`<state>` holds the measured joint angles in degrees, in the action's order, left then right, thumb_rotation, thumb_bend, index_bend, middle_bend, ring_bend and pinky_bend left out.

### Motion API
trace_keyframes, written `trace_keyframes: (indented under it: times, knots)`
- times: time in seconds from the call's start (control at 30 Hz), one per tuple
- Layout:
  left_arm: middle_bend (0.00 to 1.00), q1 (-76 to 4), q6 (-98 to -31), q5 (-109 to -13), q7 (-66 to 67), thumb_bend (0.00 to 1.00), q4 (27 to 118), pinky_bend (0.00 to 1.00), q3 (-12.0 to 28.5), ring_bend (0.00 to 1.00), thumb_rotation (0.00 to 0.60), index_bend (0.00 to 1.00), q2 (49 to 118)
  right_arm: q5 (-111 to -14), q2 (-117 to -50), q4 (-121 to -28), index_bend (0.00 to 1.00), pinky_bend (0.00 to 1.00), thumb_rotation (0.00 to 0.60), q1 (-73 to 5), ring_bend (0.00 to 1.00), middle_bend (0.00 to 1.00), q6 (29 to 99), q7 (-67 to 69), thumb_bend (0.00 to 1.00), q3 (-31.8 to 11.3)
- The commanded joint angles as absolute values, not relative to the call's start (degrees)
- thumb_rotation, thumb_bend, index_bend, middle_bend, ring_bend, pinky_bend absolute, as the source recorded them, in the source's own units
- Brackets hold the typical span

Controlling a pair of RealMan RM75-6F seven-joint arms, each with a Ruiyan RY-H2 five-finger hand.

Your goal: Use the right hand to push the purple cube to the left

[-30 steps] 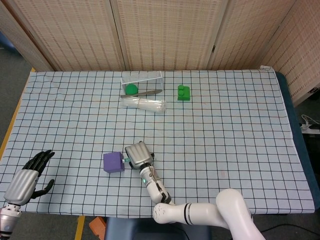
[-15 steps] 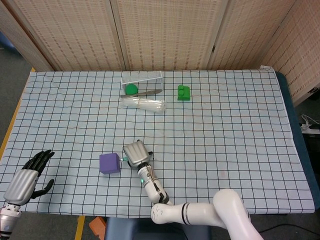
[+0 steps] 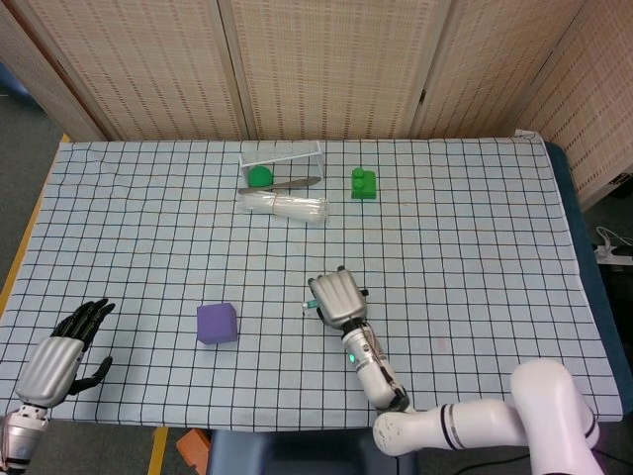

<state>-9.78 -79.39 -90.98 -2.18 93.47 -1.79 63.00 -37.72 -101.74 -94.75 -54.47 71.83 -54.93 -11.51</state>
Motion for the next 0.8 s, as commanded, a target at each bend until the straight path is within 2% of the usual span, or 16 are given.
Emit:
trace_keyframes:
  times: [0.03,0.17,0.33,0.43,0.47,0.53,0.6,0.67,0.73,0.8]
  knots:
    - [0.0,-9.9,-79.1,-90.9,-1.5,0.41,93.6,0.18,-1.8,0.0,0.6,0.0,63.3,-42.5,-95.6,-98.8,0.96,0.39,0.6,-48.2,0.57,0.79,75.7,-52.3,0.43,-4.6]
    - [0.0,-10.0,-79.0,-91.2,-0.5,0.41,93.7,0.18,-2.0,0.0,0.6,0.0,63.7,-45.0,-92.8,-97.6,0.95,0.39,0.6,-43.9,0.57,0.79,76.6,-48.2,0.43,-1.1]
    - [0.0,-10.1,-78.5,-91.2,0.3,0.41,93.8,0.18,-2.1,0.0,0.6,0.0,64.0,-45.6,-90.3,-96.3,0.94,0.39,0.6,-40.8,0.57,0.79,75.5,-44.5,0.43,0.0]
    - [0.0,-10.3,-78.1,-90.8,0.6,0.41,93.8,0.18,-2.1,0.0,0.6,0.0,64.1,-46.2,-89.7,-95.2,0.89,0.39,0.6,-39.4,0.55,0.78,73.6,-42.3,0.43,0.5]
    - [0.0,-10.3,-78.1,-90.8,0.6,0.41,93.8,0.18,-2.1,0.0,0.6,0.0,64.2,-46.2,-89.6,-94.8,0.85,0.39,0.6,-39.2,0.53,0.75,72.8,-41.8,0.43,0.6]
    - [0.0,-10.3,-78.0,-90.7,0.7,0.41,93.8,0.18,-2.1,0.0,0.6,0.0,64.2,-46.1,-89.5,-94.1,0.69,0.39,0.6,-38.8,0.49,0.66,71.1,-40.7,0.43,0.6]
    - [0.0,-10.3,-78.1,-90.8,0.8,0.41,93.8,0.18,-2.1,0.0,0.6,0.0,64.3,-46.3,-89.4,-93.3,0.46,0.37,0.6,-38.4,0.42,0.54,69.2,-39.2,0.43,0.6]
    - [0.0,-10.3,-78.0,-90.7,0.8,0.41,93.8,0.18,-2.1,0.0,0.6,0.0,64.3,-45.9,-88.9,-93.1,0.28,0.32,0.6,-38.3,0.34,0.41,67.1,-38.6,0.43,0.5]
    - [0.0,-10.3,-77.8,-90.5,0.8,0.41,93.8,0.18,-2.1,0.0,0.6,0.0,64.3,-45.5,-88.2,-93.4,0.14,0.28,0.6,-38.4,0.26,0.3,65.7,-38.5,0.43,0.5]
    - [0.0,-10.4,-77.7,-90.2,0.8,0.41,93.6,0.18,-2.0,0.0,0.6,0.0,64.4,-45.4,-87.1,-94.4,0.06,0.26,0.6,-38.3,0.22,0.25,64.8,-38.4,0.41,0.5]
